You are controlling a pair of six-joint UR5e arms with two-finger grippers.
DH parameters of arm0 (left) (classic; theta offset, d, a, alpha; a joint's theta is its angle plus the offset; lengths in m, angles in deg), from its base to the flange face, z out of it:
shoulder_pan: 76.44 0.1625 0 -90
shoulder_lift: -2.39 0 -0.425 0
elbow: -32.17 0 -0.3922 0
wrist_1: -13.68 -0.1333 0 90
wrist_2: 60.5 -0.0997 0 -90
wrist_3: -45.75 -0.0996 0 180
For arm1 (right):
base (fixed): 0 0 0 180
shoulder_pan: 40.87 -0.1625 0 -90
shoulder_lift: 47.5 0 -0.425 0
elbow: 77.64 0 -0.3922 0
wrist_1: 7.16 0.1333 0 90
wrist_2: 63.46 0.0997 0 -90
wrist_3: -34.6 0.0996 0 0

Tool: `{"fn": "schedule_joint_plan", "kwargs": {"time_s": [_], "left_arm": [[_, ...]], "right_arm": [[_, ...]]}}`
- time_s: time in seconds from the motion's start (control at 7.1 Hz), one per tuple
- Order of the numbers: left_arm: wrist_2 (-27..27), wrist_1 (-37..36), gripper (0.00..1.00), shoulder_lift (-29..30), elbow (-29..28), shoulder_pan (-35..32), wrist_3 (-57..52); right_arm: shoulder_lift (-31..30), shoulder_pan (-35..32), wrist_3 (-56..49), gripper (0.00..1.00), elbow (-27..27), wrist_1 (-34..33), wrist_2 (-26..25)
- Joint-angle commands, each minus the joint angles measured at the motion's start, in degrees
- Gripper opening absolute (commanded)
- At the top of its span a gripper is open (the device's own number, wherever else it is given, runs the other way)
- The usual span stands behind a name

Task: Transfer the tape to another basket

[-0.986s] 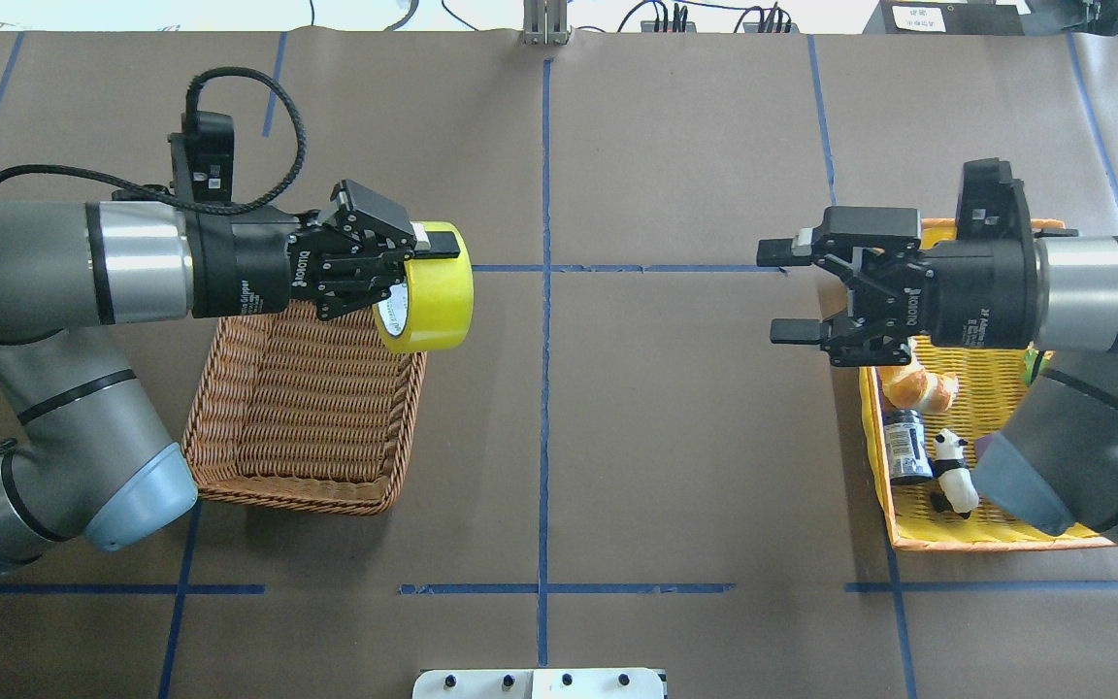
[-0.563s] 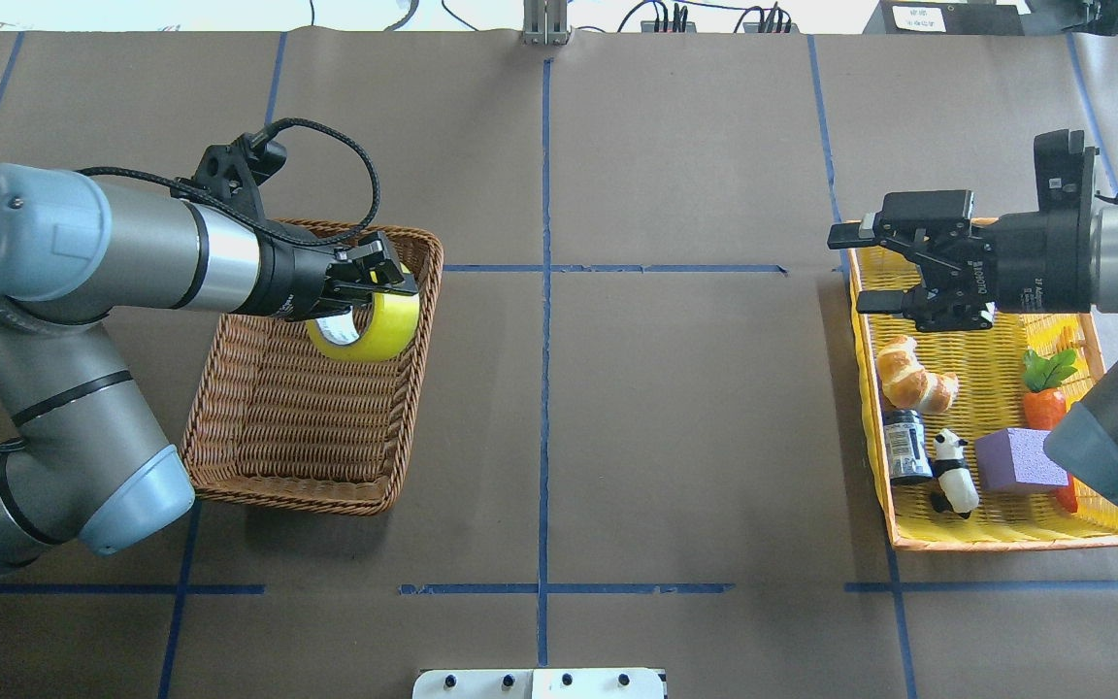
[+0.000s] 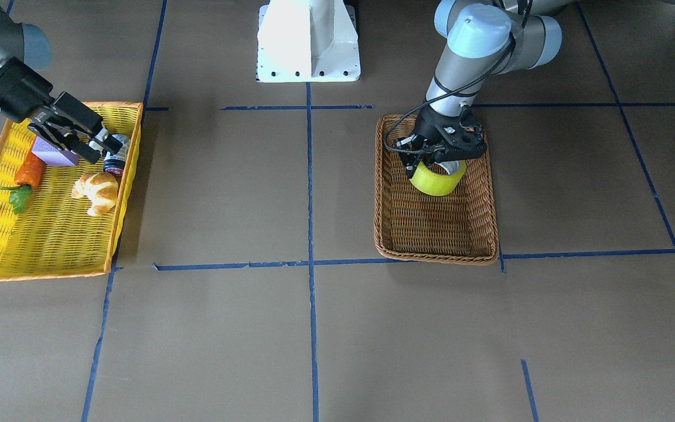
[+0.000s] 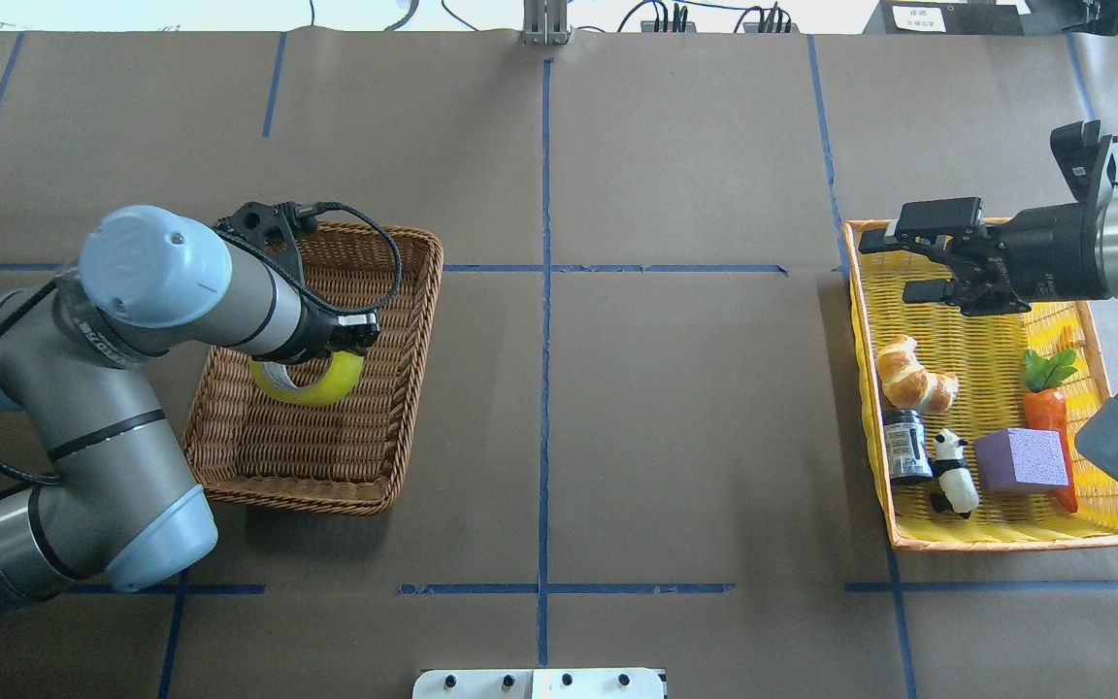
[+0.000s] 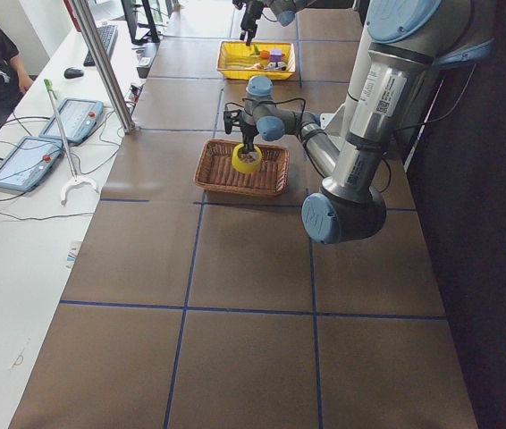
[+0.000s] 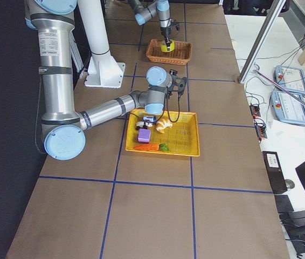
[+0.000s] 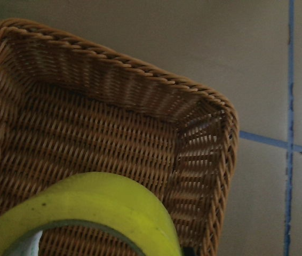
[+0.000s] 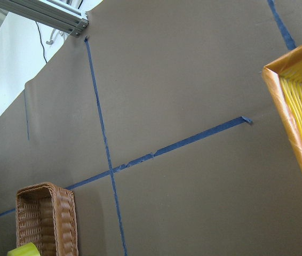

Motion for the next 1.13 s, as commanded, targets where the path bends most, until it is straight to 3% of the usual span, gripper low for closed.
{"fn": "schedule_joint_plan", "kwargs": {"time_s": [0.0, 0.28, 0.42, 0.56, 0.7, 0.85, 0.99], "left_arm": [[-0.2, -0.4, 0.05, 0.9, -3.7, 1.2, -0.3], [-0.2, -0.4, 0.09, 1.8, -4.9, 1.3, -0.6], [-0.2, -0.4, 0.34, 1.7, -5.0, 1.3, -2.2], [-0.3, -0.4, 0.42, 1.7, -5.1, 1.3, -2.4], [-3.4, -0.7, 0.75, 1.7, -4.5, 1.2, -3.0], [-3.3, -1.8, 1.0, 1.4, -2.5, -0.3, -7.6], [-2.5, -4.7, 1.0, 0.9, 1.7, -3.0, -13.6]], "right_arm": [[0.0, 0.3, -0.4, 1.0, -0.4, -0.2, -0.5], [0.2, 1.0, -0.4, 1.0, -1.0, -0.2, -0.9], [0.4, 1.2, -0.4, 1.0, -1.1, -0.2, -1.1], [0.4, 1.2, -0.4, 1.0, -1.1, -0.1, -1.1], [0.4, 1.1, -0.4, 1.0, -1.1, -0.1, -1.1], [0.2, 0.8, -0.5, 1.0, -1.0, -0.1, 0.8], [-0.4, -2.4, -1.1, 1.0, -1.3, -1.1, 4.0]]}}
